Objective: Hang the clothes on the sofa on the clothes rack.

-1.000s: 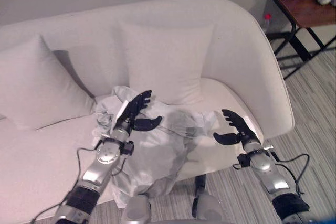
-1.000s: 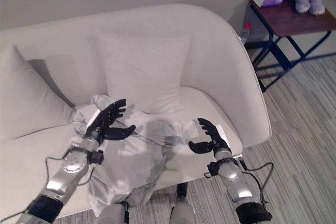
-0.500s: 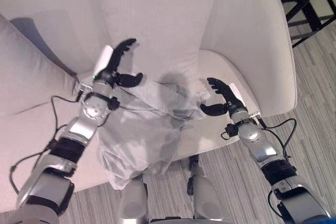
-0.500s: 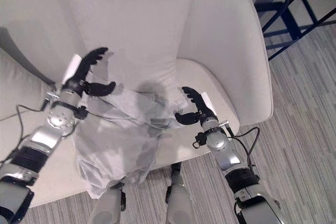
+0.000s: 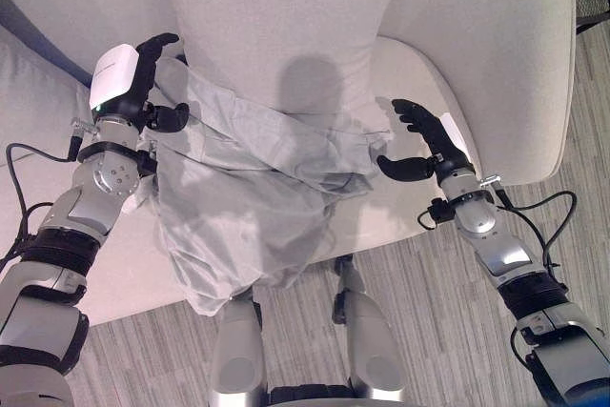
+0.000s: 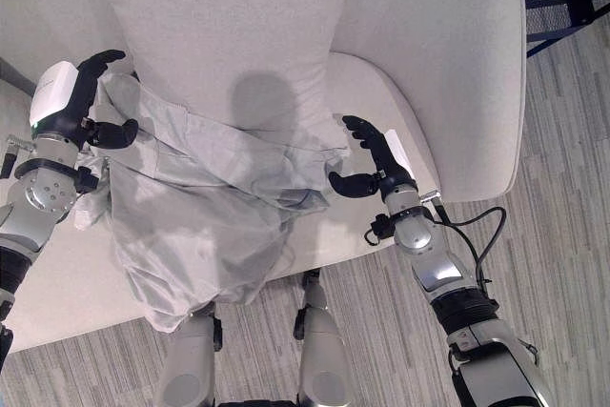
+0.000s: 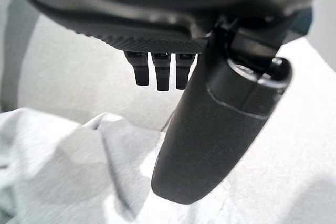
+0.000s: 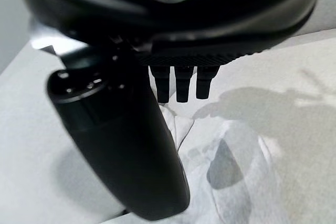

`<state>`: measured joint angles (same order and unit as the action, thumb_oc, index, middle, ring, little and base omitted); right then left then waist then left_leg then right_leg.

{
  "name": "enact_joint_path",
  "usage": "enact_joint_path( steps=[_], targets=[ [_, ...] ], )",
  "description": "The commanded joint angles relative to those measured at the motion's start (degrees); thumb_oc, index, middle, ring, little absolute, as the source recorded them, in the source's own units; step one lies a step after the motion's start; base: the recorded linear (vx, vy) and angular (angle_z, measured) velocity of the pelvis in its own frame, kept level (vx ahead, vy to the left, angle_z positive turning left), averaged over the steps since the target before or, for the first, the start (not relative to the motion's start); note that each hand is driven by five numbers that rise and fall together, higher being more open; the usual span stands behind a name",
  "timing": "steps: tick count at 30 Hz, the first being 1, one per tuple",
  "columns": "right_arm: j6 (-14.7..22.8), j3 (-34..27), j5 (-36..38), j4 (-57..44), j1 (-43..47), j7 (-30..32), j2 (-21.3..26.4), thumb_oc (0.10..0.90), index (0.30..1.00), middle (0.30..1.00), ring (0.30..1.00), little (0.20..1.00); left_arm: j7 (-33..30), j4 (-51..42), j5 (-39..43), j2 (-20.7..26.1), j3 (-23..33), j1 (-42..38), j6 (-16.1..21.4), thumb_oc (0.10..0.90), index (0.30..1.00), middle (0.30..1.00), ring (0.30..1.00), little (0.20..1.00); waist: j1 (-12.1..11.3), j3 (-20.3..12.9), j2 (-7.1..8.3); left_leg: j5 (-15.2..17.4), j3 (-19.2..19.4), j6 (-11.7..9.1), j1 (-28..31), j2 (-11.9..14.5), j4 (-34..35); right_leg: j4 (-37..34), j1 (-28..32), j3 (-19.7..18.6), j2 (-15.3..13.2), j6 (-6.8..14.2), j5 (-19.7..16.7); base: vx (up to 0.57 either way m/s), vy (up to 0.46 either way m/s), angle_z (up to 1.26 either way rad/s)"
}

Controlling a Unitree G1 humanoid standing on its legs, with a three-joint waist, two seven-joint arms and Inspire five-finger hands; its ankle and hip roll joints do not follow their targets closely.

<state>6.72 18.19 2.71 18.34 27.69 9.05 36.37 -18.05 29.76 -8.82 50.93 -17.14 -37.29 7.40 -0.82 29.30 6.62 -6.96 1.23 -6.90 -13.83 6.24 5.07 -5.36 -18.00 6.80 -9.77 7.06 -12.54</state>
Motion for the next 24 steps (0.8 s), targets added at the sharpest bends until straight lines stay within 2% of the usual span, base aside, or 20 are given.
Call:
enact_joint_path(
  steps=[1, 12, 18, 24],
  targets=[
    [5.3, -4.3, 1.8, -5.9, 0.8, 0.8, 3.1, 0.800, 0.900, 0.900, 0.900, 0.900, -3.2, -0.4, 0.3, 4.5, 5.7, -2.9, 3.3, 0.800, 0.900, 0.900, 0.900, 0.900, 0.1, -1.8, 0.37, 3.5, 0.5, 2.0, -1.7, -0.4, -1.3, 0.4, 1.3, -0.3, -2.3, 4.7, 1.9, 0.00, 0.000, 0.00],
    [5.6, -5.3, -1.9, -8.3, -0.9, 0.9, 3.5, 0.800, 0.900, 0.900, 0.900, 0.900, -4.8, -1.8, -4.0, 4.3, 6.7, -1.6, 2.4, 0.800, 0.900, 0.900, 0.900, 0.900, 0.1, 0.5, 1.61, 3.4, -0.3, 1.6, -5.0, 0.4, -2.9, 0.4, -0.8, 0.4, -1.8, 4.8, 1.6, 0.00, 0.000, 0.00],
    [6.5, -3.4, -2.5, -8.7, 3.0, 1.4, 6.4, 0.800, 0.900, 0.900, 0.900, 0.900, -5.9, 0.4, -5.6, 8.9, 2.9, -7.9, 2.2, 0.800, 0.900, 0.900, 0.900, 0.900, 0.5, 0.5, 2.48, 2.9, -1.1, 1.3, -8.3, 0.5, -3.3, 0.4, -3.3, 0.8, -1.7, 5.3, 1.1, 0.00, 0.015, 0.09],
    [6.6, 0.0, -6.8, -10.6, 4.8, -0.8, 10.0, 0.800, 0.900, 0.900, 0.900, 0.900, -5.5, 0.6, -6.7, 12.4, 1.2, -10.3, 2.6, 0.800, 0.900, 0.900, 0.900, 0.900, 0.3, 0.5, 3.03, 3.0, -1.4, 1.3, -9.3, 0.6, -3.5, 0.4, -4.0, 0.9, -1.7, 5.6, 1.1, 0.00, 0.005, 0.03]
  ],
)
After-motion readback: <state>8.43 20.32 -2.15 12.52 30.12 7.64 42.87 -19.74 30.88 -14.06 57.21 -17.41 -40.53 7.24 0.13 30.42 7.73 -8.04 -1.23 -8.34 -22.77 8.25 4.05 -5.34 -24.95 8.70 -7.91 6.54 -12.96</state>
